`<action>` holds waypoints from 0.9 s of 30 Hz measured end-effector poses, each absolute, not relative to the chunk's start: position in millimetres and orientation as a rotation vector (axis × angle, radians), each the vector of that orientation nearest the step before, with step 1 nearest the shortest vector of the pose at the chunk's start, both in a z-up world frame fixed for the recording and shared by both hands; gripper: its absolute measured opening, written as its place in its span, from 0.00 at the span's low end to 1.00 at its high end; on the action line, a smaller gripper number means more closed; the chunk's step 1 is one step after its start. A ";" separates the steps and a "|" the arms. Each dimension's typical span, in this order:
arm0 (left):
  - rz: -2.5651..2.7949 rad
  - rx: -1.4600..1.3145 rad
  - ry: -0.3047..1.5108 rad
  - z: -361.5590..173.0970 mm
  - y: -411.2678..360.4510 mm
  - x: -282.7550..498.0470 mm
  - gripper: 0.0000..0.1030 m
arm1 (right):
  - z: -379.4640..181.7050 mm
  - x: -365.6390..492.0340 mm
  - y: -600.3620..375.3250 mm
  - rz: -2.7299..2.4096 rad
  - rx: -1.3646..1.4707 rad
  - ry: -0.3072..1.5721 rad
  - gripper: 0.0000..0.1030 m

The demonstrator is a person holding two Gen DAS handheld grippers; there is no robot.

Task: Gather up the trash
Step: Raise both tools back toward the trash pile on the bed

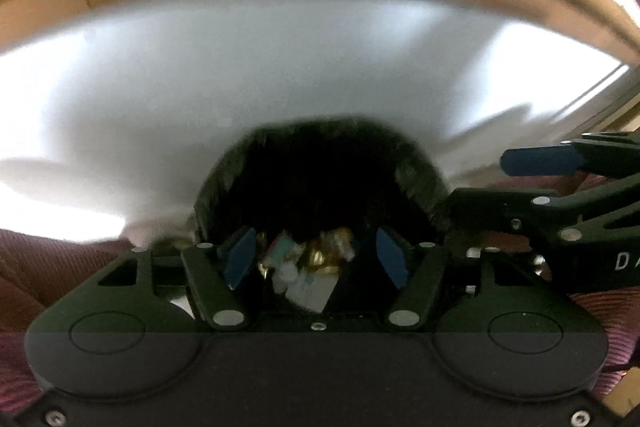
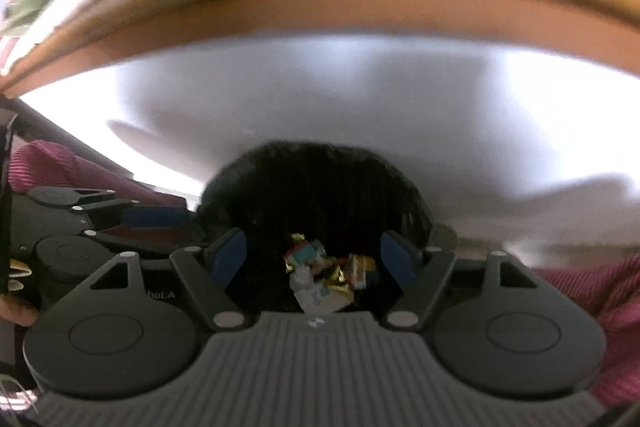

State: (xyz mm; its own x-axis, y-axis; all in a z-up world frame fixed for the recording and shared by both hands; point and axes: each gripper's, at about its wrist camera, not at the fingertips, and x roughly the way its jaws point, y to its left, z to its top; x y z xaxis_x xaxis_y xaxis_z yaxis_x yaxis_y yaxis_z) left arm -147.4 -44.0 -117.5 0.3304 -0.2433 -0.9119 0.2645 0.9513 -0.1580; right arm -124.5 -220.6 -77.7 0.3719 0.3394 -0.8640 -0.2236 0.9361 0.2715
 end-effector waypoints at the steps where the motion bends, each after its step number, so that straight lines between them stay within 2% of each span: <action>1: -0.347 0.014 1.152 -107.7 -41.9 -149.5 0.66 | -68.8 -124.9 -221.3 0.386 0.121 1.115 0.80; 4: -0.382 -0.006 0.999 -70.4 -30.6 -157.8 0.76 | -35.4 -124.1 -223.4 0.465 0.113 1.034 0.80; 11: -0.379 -0.017 0.666 5.5 -6.8 -156.9 0.86 | 40.3 -111.9 -228.2 0.538 0.047 0.800 0.83; 18: -0.251 -0.043 0.516 39.8 12.6 -101.1 0.87 | 74.6 -68.2 -232.6 0.387 0.036 0.608 0.84; 21: -0.249 -0.068 0.488 48.1 15.9 -69.6 0.79 | 81.3 -43.9 -236.8 0.332 0.048 0.560 0.84; 25: -0.260 -0.079 0.484 50.8 4.6 -25.6 0.56 | 81.9 0.4 -238.1 0.297 0.093 0.562 0.83; 27: -0.263 -0.076 0.494 47.7 -4.7 -1.2 0.47 | 80.2 26.1 -239.2 0.304 0.161 0.588 0.77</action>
